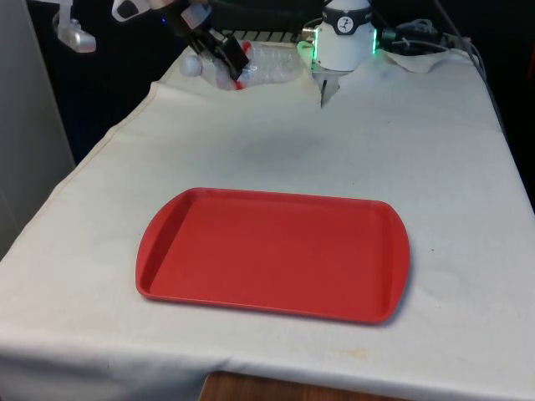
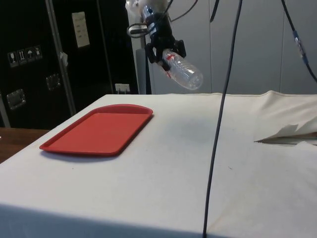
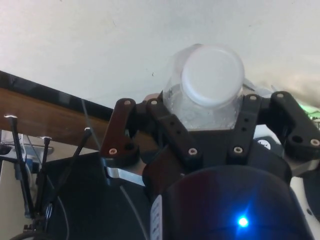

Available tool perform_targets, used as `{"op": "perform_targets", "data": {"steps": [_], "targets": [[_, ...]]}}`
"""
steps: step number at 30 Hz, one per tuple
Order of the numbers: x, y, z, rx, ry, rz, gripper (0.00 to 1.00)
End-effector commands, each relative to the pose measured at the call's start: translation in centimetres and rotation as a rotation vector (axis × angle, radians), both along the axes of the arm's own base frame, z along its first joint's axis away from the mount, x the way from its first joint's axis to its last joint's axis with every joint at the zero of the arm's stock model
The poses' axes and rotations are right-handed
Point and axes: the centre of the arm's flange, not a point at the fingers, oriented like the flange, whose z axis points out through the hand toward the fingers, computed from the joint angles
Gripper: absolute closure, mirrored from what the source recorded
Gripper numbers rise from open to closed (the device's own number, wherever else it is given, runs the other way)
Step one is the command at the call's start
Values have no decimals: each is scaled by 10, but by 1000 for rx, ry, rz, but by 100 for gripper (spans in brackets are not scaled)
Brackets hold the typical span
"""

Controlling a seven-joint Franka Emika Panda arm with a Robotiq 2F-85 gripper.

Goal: Place the bottle upright on the tray.

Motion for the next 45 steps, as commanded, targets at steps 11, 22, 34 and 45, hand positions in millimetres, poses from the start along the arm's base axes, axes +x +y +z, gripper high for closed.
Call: {"op": "perform_targets", "data": {"steps": [11, 22, 34, 45], "targets": [[-2, 4, 9, -54, -48, 3, 67], [-3, 6, 10, -74, -65, 10, 67], [-4, 13, 17, -144, -121, 11, 67], [-3, 19, 22, -195, -159, 6, 67]]}}
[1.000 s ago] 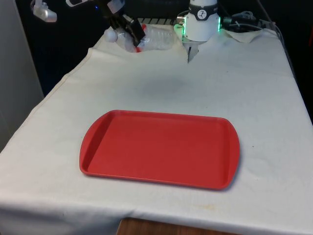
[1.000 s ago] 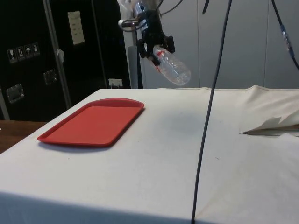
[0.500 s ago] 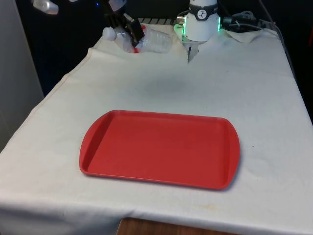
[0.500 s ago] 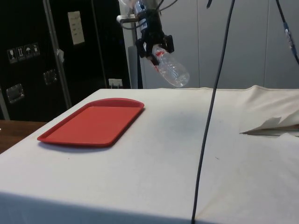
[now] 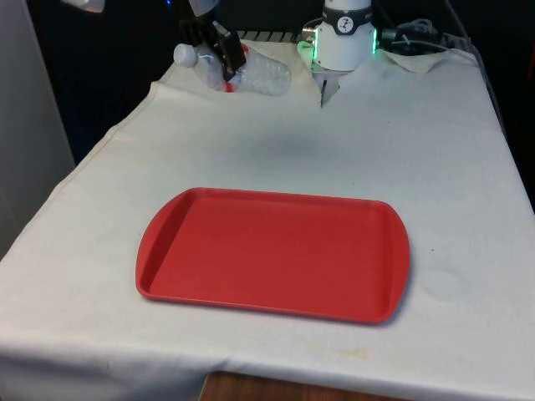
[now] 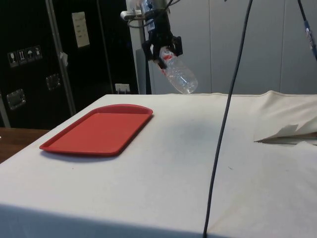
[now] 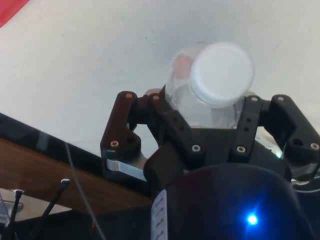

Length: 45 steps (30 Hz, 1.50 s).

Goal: Place the bottle upright on the tray.

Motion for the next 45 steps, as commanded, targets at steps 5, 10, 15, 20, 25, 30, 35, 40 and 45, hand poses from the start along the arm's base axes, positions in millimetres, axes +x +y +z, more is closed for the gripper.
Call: {"op": "perform_targets", "data": {"steps": [5, 10, 15, 20, 25, 30, 35, 40, 45], "targets": [[1, 4, 5, -40, -30, -5, 67], [2, 7, 6, -62, -46, -8, 67], [3, 11, 8, -87, -64, -10, 67], [3, 13, 10, -104, -76, -13, 67], [4, 17, 14, -130, -95, -17, 67], [5, 20, 16, -146, -106, -19, 67], [5, 24, 20, -172, -123, -24, 67], [7, 27, 22, -192, -135, -27, 67], [9, 31, 26, -219, -150, -34, 67]]}}
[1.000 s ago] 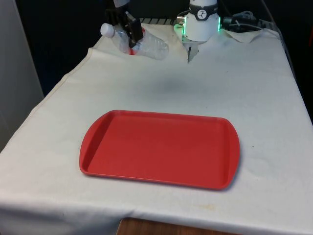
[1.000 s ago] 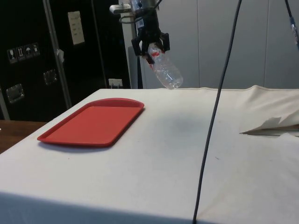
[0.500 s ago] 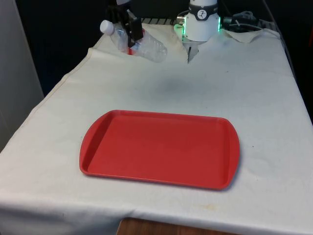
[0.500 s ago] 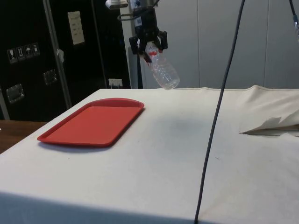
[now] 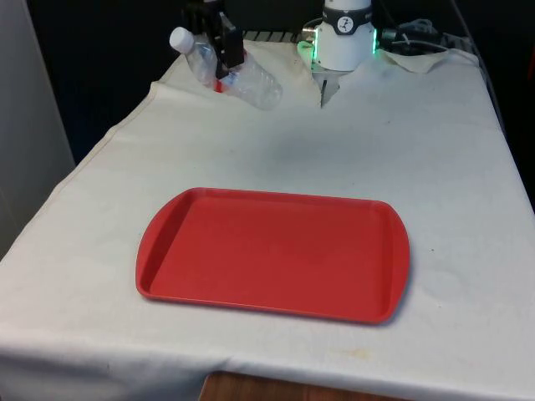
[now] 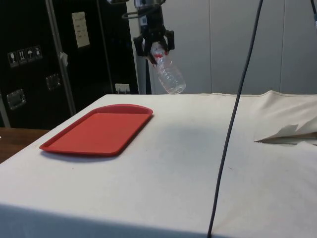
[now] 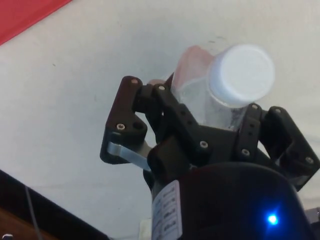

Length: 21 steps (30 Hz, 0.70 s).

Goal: Place the bottle upright on the tray.

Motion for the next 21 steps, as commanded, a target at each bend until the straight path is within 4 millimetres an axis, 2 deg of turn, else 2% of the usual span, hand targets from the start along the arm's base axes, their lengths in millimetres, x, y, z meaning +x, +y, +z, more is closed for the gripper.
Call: {"op": "perform_targets", "data": {"steps": [1, 21], "targets": [[0, 1, 3, -19, -16, -5, 67], [10, 14, 14, -116, -56, -27, 67]]}}
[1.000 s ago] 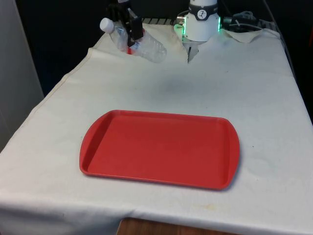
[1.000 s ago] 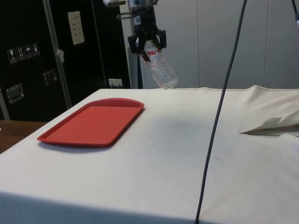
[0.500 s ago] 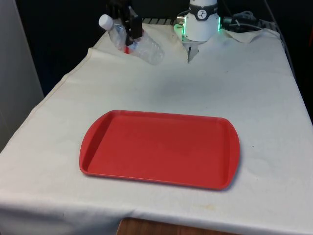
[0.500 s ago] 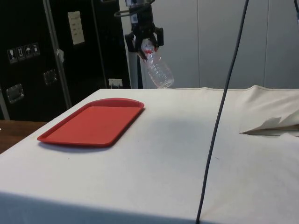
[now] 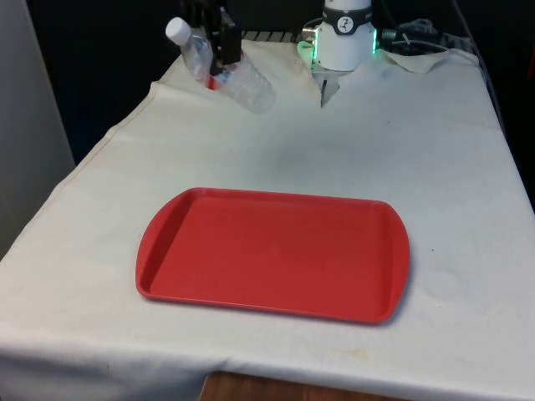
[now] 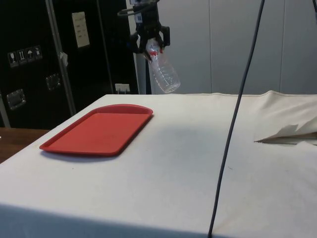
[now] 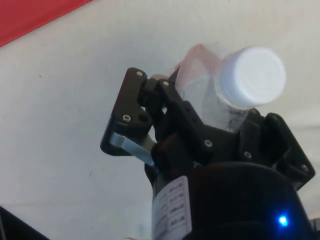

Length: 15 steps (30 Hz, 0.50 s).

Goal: Place the bottle upright on the tray.

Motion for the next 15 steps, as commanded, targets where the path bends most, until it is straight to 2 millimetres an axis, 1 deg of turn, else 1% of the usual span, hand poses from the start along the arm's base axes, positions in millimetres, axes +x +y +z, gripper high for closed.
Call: {"op": "perform_targets", "data": {"steps": [1, 15], "targets": [[0, 1, 3, -20, -15, -5, 67], [7, 8, 8, -100, -47, -27, 67]]}}
